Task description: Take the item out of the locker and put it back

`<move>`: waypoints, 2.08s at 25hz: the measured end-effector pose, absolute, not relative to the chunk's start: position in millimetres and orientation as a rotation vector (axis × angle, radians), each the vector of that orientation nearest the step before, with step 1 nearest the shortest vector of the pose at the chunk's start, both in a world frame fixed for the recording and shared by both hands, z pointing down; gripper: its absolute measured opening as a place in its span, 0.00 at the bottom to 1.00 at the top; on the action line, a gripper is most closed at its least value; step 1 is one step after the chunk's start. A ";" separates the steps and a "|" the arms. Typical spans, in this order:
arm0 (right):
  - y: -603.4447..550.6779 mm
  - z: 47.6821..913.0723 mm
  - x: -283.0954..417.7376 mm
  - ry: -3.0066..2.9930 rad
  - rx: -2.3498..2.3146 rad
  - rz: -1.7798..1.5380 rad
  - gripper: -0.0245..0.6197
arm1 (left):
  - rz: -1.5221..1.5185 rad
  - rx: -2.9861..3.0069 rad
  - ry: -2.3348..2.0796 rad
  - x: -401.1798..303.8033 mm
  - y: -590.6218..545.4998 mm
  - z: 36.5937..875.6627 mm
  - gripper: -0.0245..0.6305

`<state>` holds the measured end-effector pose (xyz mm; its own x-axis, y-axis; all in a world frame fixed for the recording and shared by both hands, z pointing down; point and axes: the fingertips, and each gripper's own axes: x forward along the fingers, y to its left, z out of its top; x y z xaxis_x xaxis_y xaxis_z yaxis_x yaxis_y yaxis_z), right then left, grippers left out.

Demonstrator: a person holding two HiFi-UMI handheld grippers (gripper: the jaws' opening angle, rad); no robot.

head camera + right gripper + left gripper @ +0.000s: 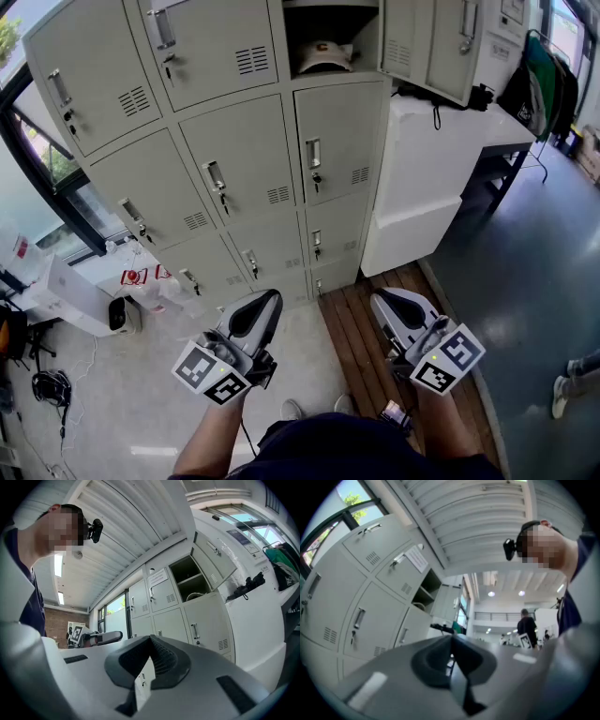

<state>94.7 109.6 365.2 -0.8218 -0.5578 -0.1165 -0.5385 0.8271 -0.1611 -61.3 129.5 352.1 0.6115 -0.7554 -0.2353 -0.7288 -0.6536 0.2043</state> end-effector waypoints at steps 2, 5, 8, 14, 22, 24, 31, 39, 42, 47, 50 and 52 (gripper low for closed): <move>110.1 364.9 96.9 2.852 -0.859 -0.185 0.04 | -0.463 2.738 -1.266 -59.1 129.9 351.3 0.04; 110.1 365.7 100.4 2.853 -0.854 -0.187 0.04 | -0.463 2.738 -1.269 -55.1 130.1 351.3 0.04; 109.3 366.8 104.3 2.853 -0.844 -0.190 0.04 | -0.460 2.737 -1.275 -50.3 129.5 351.9 0.04; 101.5 368.5 114.5 2.851 -0.821 -0.195 0.04 | -0.460 2.733 -1.304 -39.3 126.0 352.0 0.04; 85.7 363.3 131.6 2.882 -0.773 -0.132 0.04 | -0.452 2.727 -1.364 -21.6 120.1 351.5 0.04; 81.0 360.1 133.0 2.880 -0.768 -0.122 0.04 | -0.450 2.724 -1.373 -20.6 118.1 351.8 0.04; 57.9 355.4 118.9 2.910 -0.748 -0.103 0.05 | -0.473 2.709 -1.406 -34.6 99.1 348.4 0.04; 2.2 357.1 90.2 2.918 -0.793 -0.073 0.05 | -0.481 2.716 -1.391 -68.9 40.2 353.2 0.04; -26.3 354.9 75.9 2.906 -0.827 -0.058 0.05 | -0.468 2.737 -1.371 -82.5 8.6 351.0 0.04; -77.3 348.5 46.0 2.880 -0.887 -0.026 0.05 | -0.430 2.809 -1.319 -101.8 -41.8 340.3 0.04; -105.1 338.9 31.4 2.849 -0.935 0.016 0.05 | -0.393 2.864 -1.301 -112.4 -66.3 331.9 0.04; -122.7 328.9 23.6 2.827 -0.972 0.061 0.05 | -0.365 2.891 -1.296 -119.5 -81.7 326.3 0.04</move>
